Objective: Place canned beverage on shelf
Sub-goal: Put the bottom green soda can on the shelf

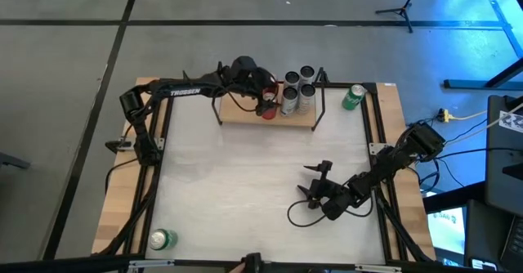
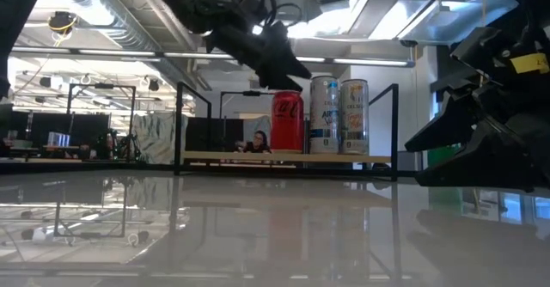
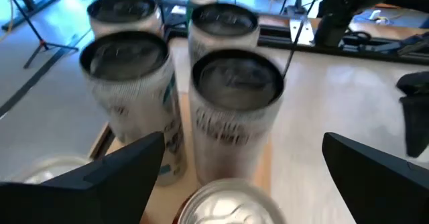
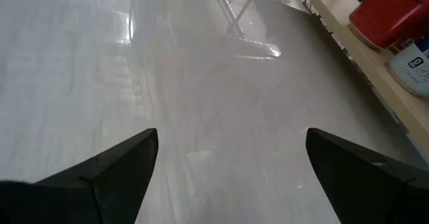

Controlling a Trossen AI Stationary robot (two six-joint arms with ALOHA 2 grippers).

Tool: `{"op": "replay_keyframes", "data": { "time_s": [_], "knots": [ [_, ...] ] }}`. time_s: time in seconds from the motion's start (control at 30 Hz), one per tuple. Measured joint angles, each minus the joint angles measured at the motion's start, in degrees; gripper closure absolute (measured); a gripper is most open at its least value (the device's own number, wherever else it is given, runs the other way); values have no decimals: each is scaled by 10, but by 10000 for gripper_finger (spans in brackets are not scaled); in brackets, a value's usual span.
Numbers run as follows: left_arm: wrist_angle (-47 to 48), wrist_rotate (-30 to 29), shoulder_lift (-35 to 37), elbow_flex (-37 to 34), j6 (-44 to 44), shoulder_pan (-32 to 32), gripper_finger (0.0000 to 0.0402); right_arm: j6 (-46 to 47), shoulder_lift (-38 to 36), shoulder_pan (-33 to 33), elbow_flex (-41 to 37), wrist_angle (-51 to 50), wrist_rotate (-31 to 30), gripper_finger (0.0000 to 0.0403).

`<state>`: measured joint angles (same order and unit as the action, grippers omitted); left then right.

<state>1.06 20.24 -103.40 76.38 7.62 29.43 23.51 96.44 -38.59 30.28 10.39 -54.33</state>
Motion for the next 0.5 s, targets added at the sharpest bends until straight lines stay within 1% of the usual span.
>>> {"op": "replay_keyframes", "data": {
  "time_s": [0.13,0.2,0.33,0.5],
  "knots": [
    [39,9,7,29,19,-10,7,0,0,0,0,0,0,26],
    [48,0,17,42,19,-18,7,0,0,0,0,0,0,26],
    [80,-55,65,58,19,-40,7,0,0,0,1,1,0,26],
    [188,-144,146,93,4,-83,7,0,0,0,1,1,0,26]
  ]
}}
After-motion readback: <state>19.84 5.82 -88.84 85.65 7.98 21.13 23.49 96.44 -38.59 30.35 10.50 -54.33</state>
